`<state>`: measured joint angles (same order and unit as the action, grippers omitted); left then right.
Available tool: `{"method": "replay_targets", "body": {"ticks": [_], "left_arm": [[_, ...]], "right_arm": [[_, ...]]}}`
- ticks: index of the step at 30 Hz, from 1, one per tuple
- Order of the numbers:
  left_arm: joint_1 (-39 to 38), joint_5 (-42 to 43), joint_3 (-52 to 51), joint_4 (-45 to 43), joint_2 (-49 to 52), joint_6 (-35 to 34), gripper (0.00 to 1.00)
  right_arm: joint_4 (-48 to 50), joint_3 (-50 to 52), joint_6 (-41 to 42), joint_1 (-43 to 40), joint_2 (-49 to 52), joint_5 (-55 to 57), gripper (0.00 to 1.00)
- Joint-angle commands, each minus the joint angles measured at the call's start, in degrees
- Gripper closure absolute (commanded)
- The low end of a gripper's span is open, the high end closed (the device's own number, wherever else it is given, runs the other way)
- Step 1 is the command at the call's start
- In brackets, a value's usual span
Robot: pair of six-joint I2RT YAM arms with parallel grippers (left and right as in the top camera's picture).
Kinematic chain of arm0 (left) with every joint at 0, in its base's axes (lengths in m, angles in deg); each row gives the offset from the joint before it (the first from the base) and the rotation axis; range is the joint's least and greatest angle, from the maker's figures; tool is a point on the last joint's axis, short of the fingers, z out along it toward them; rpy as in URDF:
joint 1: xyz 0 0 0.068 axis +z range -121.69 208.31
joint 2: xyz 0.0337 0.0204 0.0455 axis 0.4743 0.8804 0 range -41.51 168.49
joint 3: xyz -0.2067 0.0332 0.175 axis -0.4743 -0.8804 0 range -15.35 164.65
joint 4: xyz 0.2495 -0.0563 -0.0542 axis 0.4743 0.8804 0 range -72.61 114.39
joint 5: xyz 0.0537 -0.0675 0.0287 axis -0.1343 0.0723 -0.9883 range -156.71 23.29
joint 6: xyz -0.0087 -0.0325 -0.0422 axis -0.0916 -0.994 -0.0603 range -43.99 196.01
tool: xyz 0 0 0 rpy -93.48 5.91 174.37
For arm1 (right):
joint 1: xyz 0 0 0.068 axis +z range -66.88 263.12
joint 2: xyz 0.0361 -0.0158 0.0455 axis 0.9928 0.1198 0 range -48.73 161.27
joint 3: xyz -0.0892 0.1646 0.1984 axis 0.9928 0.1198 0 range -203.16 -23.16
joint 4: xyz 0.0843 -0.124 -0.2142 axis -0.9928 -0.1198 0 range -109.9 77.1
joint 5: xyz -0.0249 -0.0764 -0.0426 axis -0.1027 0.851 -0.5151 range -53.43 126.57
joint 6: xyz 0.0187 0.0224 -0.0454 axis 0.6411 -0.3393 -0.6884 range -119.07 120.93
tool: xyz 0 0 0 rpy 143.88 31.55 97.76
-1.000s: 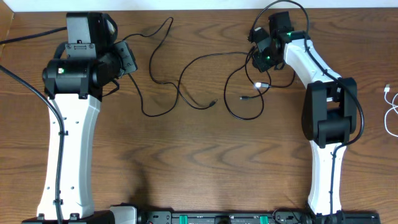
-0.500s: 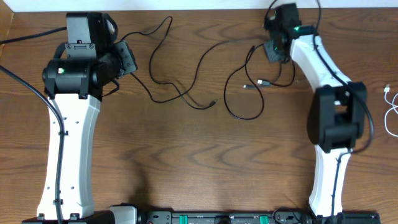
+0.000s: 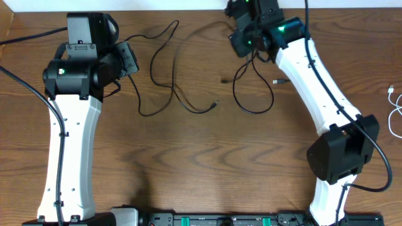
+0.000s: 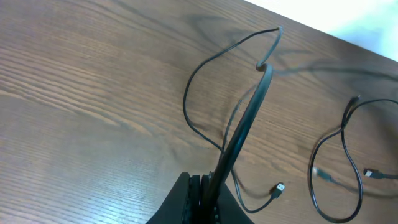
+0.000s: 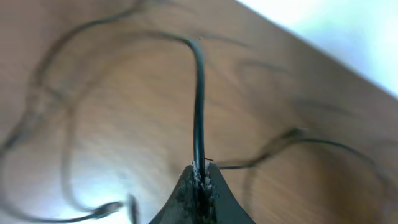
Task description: Untangle cables
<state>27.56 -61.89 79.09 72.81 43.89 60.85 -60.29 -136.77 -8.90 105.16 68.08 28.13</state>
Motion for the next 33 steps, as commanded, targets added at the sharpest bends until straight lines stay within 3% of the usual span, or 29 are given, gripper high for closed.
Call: {"method": "replay_targets", "body": {"ticks": [1, 5, 11, 13, 14, 16, 21, 27, 29, 30, 33], "left_arm": [[0.09, 0.57, -0.57, 1.20, 0.37, -1.53, 0.92], [-0.44, 4.42, -5.11, 1.05, 1.46, -8.83, 0.92], [-3.85, 14.86, -13.97, -5.49, 8.09, -9.18, 0.92], [-5.38, 17.38, -14.38, -7.17, 11.52, -9.18, 0.62], [-6.32, 17.46, -14.38, -7.85, 13.38, -9.11, 0.34], [-6.99, 17.42, -14.38, -8.41, 14.67, -7.89, 0.05], [-6.16, 13.31, -13.44, -8.37, 13.31, -6.27, 0.04], [0.59, 12.48, -11.19, -9.75, 1.55, -6.60, 0.04], [3.98, 12.48, -11.19, -9.22, -2.91, -6.56, 0.04], [5.42, 12.48, -11.19, -8.55, -4.39, -6.56, 0.04], [8.76, 11.67, -11.19, -7.30, -6.23, -6.32, 0.04]], "right_arm": [[-0.39, 0.37, 3.87, -0.13, 0.61, -13.99, 0.97], [-1.46, 0.87, 5.79, 0.24, 1.42, -16.33, 0.97], [-1.70, 0.87, 8.33, 0.63, 1.42, -15.69, 0.96], [-1.70, 0.87, 8.90, 0.68, 1.42, -15.41, 0.96], [-1.66, 0.87, 9.60, 0.68, 1.42, -14.99, 0.95], [-1.68, 0.87, 10.25, 0.68, 1.44, -14.19, 0.95], [-1.70, 0.90, 10.27, 1.22, 1.44, -13.99, 0.93], [-1.18, 0.90, 11.76, 5.01, 3.87, -13.51, 0.91], [-0.13, 0.90, 13.03, 6.64, 5.66, -12.79, 0.69], [0.44, 0.90, 13.38, 7.10, 6.08, -12.79, 0.49], [2.69, 0.90, 14.12, 8.37, 6.43, -12.70, 0.22]]}}
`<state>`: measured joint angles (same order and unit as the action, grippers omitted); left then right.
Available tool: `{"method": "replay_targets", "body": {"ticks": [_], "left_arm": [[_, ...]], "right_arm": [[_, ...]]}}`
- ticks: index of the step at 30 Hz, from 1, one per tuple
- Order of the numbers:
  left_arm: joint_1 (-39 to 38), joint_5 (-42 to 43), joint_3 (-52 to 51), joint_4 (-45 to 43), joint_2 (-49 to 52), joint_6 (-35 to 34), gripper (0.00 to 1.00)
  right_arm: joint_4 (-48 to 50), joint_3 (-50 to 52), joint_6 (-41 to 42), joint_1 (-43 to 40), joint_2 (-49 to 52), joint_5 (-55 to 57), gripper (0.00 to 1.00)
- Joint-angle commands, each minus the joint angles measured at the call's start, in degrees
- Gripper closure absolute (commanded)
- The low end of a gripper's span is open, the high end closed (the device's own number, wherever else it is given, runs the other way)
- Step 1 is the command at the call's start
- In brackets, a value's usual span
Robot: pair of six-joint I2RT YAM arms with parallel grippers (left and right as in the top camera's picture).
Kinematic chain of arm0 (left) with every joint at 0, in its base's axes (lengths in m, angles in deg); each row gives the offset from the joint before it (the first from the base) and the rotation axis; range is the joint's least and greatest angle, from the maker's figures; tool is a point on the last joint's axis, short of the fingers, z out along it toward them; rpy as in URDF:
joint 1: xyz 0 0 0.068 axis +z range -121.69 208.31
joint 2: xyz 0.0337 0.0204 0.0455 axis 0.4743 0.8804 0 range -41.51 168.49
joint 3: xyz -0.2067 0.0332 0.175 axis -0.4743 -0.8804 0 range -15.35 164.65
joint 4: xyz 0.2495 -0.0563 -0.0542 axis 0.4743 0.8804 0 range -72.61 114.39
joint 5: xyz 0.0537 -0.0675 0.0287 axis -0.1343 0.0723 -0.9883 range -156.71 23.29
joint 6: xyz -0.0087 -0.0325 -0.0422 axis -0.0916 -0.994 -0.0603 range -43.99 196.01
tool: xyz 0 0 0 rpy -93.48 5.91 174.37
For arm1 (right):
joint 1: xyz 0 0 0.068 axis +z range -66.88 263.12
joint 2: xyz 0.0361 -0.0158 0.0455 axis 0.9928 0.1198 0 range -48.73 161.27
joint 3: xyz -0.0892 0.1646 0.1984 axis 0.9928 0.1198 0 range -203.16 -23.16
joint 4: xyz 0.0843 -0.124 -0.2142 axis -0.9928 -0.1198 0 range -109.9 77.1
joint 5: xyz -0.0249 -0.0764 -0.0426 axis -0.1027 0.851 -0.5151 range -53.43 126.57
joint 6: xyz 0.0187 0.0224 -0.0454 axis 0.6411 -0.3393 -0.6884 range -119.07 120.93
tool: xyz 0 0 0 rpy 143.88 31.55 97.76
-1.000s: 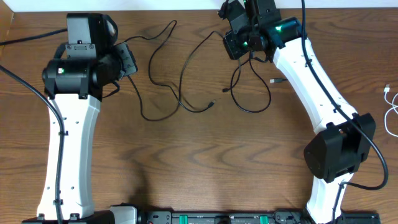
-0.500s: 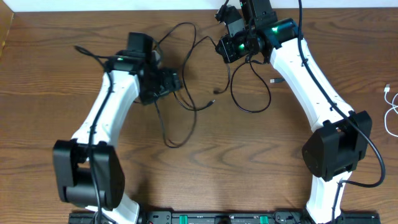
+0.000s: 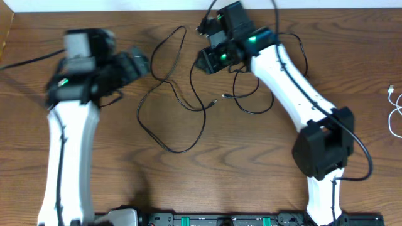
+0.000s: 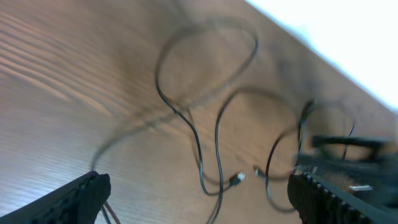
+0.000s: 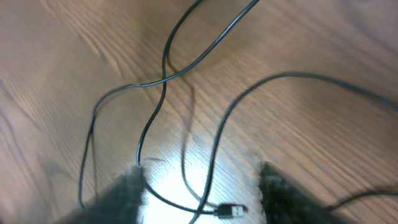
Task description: Untangle cables
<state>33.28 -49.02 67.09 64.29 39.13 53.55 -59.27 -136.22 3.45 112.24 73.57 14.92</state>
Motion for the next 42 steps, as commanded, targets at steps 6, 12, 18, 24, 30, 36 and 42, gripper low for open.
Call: {"method": "replay_targets", "body": {"ticks": [6, 12, 18, 24, 30, 36, 42], "left_arm": [[9.42, -2.32, 0.74, 2.43, -1.57, 0.96, 0.04], [11.69, -2.34, 0.50, 3.45, -1.27, 1.01, 0.04], [11.67, -2.34, -0.87, 3.85, -1.22, 1.86, 0.04], [11.67, -2.36, -1.01, 4.94, -1.22, 2.49, 0.04], [11.67, -2.36, -1.01, 5.62, -1.22, 2.51, 0.04], [11.67, -2.36, -1.01, 6.23, -1.22, 2.51, 0.04], [11.67, -2.36, -1.01, 6.23, -1.22, 2.49, 0.04]], "right_arm": [[6.71, 0.35, 4.22, 5.97, 2.95, 6.36, 0.13], [13.84, 0.33, 21.35, 10.40, 8.68, 15.23, 0.19], [22.45, 0.31, 25.11, 12.28, 16.83, 14.32, 0.24], [29.88, 0.28, 27.82, 12.22, 20.26, 9.60, 0.25], [33.92, 0.31, 31.45, 12.74, 21.88, 10.01, 0.32], [36.11, 0.31, 35.87, 13.09, 25.05, 11.15, 0.44], [36.22, 0.11, 36.15, 13.00, 25.44, 11.15, 0.74]]}}
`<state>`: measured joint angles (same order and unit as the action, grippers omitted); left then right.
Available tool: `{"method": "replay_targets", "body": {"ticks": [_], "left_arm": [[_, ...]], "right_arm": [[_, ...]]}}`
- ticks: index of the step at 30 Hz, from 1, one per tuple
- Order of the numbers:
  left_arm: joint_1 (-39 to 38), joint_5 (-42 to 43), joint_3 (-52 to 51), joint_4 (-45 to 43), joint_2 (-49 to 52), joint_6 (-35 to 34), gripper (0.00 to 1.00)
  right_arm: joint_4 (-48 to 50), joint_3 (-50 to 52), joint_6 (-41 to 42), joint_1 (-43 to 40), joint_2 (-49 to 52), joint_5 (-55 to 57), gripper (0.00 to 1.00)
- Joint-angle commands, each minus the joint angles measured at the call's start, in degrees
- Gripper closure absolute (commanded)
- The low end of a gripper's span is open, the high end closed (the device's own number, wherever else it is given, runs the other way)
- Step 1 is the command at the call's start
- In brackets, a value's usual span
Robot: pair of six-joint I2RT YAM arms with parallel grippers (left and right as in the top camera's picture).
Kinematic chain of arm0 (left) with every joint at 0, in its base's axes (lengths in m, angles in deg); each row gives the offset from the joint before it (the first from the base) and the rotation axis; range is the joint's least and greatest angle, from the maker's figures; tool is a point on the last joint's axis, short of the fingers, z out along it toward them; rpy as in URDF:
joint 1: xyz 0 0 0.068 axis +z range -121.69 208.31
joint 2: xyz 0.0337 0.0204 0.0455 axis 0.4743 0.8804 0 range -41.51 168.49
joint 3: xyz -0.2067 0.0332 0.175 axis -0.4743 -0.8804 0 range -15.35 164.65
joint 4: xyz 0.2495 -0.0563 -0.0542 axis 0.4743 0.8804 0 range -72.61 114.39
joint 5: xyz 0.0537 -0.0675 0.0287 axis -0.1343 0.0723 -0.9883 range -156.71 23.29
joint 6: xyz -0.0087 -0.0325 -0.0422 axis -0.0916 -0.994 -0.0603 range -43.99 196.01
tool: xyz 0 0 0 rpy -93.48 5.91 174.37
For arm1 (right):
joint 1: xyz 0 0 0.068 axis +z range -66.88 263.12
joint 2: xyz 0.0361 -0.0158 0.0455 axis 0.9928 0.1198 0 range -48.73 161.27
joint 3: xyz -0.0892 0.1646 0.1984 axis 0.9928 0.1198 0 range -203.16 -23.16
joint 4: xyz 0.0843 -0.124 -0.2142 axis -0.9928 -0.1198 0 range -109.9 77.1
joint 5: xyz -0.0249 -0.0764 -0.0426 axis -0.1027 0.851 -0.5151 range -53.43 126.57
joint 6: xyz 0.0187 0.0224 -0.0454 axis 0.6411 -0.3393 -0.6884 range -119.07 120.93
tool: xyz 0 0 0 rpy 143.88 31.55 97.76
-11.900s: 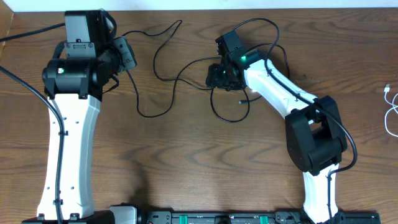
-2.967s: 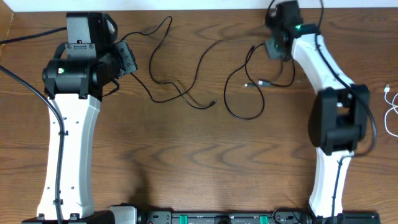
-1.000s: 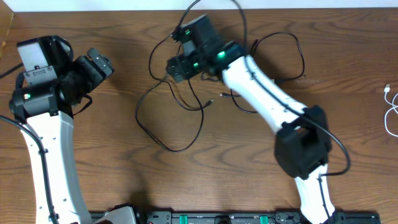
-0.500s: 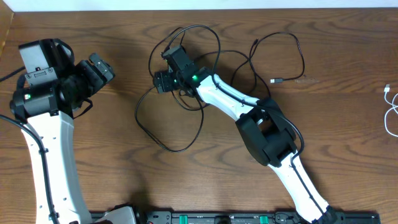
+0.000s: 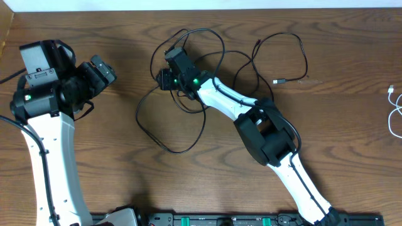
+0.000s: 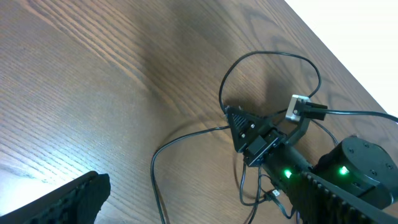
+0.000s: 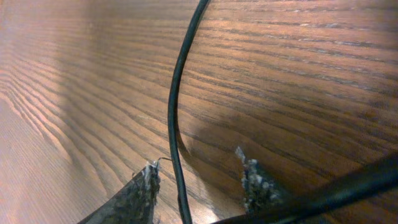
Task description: Untangle cables
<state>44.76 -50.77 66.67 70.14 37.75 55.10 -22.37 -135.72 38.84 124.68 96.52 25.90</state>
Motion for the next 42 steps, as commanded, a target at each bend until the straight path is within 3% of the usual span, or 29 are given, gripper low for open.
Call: {"method": "replay_targets", "body": {"ticks": [1, 4, 13, 21, 26, 33, 36, 42], "left_arm": [[0.20, -0.61, -0.59, 0.37, 0.15, 0.96, 0.04], [0.20, -0.61, -0.59, 0.35, 0.15, 0.94, 0.04], [0.20, -0.76, -0.59, 0.31, 0.15, 0.94, 0.04], [0.20, -3.61, -0.59, 0.31, 0.15, 0.92, 0.04], [0.20, -3.58, -0.59, -0.11, 0.15, 0.92, 0.04], [0.20, -3.58, -0.59, -0.74, 0.15, 0.92, 0.04], [0.20, -3.61, -0.59, -0.74, 0.15, 0.92, 0.04], [0.20, -3.58, -0.59, -0.81, 0.15, 0.92, 0.04]], "right_arm": [[-2.01, -0.66, 0.59, 0.35, 2.25, 0.00, 0.82], [-7.04, -1.49, -2.86, -0.98, -0.26, 0.02, 0.98], [-24.74, -1.90, -21.46, -7.96, -24.17, -0.24, 0.99], [-24.06, -1.92, -15.74, -26.91, -50.95, -7.17, 0.99], [-22.80, -1.92, -14.38, -41.55, -59.69, -8.70, 0.99], [-28.65, -1.92, -15.69, -59.45, -60.85, -5.25, 0.99], [-33.75, -1.92, -18.51, -67.36, -59.12, 1.22, 0.99], [-44.06, -1.92, -26.23, -71.89, -52.24, 9.97, 0.99]]}}
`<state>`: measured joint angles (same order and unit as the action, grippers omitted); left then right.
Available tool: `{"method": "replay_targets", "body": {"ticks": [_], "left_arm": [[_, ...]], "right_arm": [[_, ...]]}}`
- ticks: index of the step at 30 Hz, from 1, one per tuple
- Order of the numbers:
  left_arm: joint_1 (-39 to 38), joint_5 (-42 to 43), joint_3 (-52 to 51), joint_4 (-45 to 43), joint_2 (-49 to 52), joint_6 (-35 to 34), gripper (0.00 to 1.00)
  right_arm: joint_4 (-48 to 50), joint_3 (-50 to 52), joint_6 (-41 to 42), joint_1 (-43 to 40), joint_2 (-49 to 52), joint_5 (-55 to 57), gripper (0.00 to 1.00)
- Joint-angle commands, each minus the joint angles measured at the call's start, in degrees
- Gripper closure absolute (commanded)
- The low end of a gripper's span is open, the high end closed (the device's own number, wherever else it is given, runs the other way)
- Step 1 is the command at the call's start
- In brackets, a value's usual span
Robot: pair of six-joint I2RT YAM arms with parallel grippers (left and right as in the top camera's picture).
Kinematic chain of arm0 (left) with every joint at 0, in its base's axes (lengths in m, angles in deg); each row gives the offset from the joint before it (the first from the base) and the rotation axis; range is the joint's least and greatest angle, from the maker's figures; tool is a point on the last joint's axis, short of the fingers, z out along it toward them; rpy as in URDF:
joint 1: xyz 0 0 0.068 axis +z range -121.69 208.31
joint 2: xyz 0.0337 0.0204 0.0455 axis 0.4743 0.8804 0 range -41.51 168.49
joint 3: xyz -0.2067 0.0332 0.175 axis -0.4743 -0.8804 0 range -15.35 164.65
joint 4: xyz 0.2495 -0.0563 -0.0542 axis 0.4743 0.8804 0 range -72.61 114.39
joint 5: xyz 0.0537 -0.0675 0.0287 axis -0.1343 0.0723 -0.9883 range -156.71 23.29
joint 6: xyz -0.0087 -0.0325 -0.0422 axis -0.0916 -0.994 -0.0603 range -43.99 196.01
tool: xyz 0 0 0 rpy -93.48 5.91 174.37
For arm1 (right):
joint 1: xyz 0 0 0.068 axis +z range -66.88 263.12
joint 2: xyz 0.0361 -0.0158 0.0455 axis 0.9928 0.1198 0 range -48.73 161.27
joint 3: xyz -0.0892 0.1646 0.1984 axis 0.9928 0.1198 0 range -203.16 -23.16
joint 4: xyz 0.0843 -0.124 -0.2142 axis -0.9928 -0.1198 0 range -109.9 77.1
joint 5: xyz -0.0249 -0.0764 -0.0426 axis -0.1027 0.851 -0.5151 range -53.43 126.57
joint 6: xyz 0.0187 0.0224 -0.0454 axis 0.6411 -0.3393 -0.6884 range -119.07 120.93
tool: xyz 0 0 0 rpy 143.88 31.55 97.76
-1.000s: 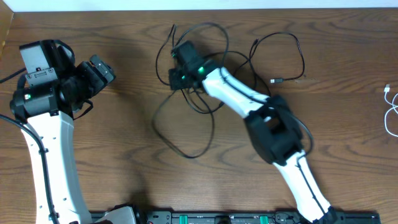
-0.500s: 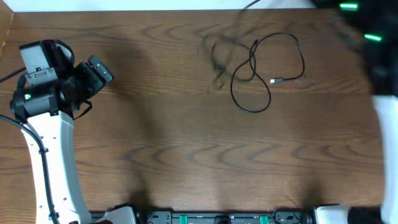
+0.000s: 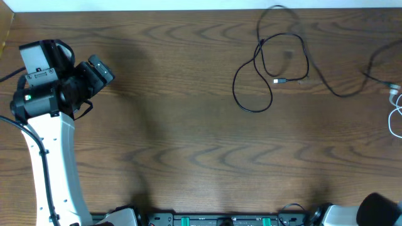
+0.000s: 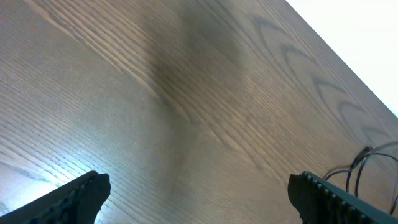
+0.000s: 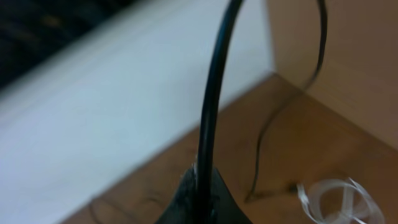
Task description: Untangle cables
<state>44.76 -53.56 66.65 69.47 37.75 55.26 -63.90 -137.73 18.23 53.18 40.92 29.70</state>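
One black cable (image 3: 253, 91) lies looped at the back right of the table, its USB plug (image 3: 280, 81) inside the loop. A black strand (image 3: 340, 94) runs on from there toward the right edge. My right gripper (image 5: 200, 177) is shut on a black cable (image 5: 212, 106) that rises from its jaws; another stretch of it hangs down to the table. This gripper is out of the overhead view. At the far left my left gripper (image 3: 94, 72) stands open over bare wood; in its wrist view (image 4: 200, 190) only a bit of cable (image 4: 367, 160) shows at the right.
A white cable (image 3: 396, 108) lies at the table's right edge and shows as a white coil (image 5: 336, 200) below my right gripper. A pale wall (image 5: 93, 118) stands behind the table. The right arm's base (image 3: 379, 208) sits at the front right corner.
My right gripper was open around a black cable in the tangle at the back middle-left; now it is shut on a black cable at the right edge. The left-hand tangle is gone from its place.
Both grippers held black cables lifted at the back. Then both stood open, the left cable spread on the table. Then the left arm was drawn back left and the right gripper was at the left tangle. Now one loop remains and the right gripper holds cable at the right.
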Motion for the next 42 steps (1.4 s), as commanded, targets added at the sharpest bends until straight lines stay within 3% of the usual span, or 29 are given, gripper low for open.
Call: {"method": "replay_targets", "body": {"ticks": [1, 12, 13, 15, 16, 18, 21, 24, 28, 32, 42], "left_arm": [[0.20, -0.79, -0.57, -0.13, 0.15, 0.76, 0.04], [0.20, -0.79, -0.57, -0.09, 0.15, 0.76, 0.04], [0.20, -0.79, -0.57, -0.09, 0.15, 0.76, 0.04], [0.20, -0.79, -0.57, -0.09, 0.15, 0.76, 0.04], [0.20, -0.79, -0.57, -0.07, 0.15, 0.76, 0.04], [0.20, -0.79, -0.57, -0.09, 0.15, 0.76, 0.04], [0.20, -0.79, -0.57, -0.11, 0.15, 0.76, 0.04], [0.20, -0.79, -0.57, -0.13, 0.15, 0.76, 0.04], [0.20, -0.79, -0.57, -0.33, 0.15, 0.76, 0.04], [0.20, -0.79, -0.57, -0.33, 0.15, 0.76, 0.04], [0.20, -0.76, -0.57, -0.28, 0.15, 0.74, 0.04]], "right_arm": [[-3.63, 0.09, -6.16, -0.39, 4.44, 7.30, 0.99], [-15.50, 0.11, -6.64, -0.46, 23.93, 19.67, 0.97], [-16.20, 0.11, -6.64, -0.46, 25.38, 19.67, 0.85], [-17.46, 0.11, -6.03, -0.46, 27.74, 19.61, 0.36], [-18.10, 0.09, -5.29, -0.42, 28.59, 19.56, 0.22], [-18.67, 0.09, -5.35, -0.24, 28.92, 17.99, 0.12], [-18.64, -0.63, -8.39, 0.42, 28.02, 12.98, 0.08], [-18.47, -2.69, -18.73, 2.75, 26.67, -2.08, 0.07], [-17.55, -3.52, -26.45, 9.01, 26.08, -11.26, 0.10], [-15.37, -3.48, -28.33, 16.06, 27.58, -10.95, 0.11], [-6.08, -3.43, -28.72, 30.12, 38.91, -8.61, 0.27]]}}
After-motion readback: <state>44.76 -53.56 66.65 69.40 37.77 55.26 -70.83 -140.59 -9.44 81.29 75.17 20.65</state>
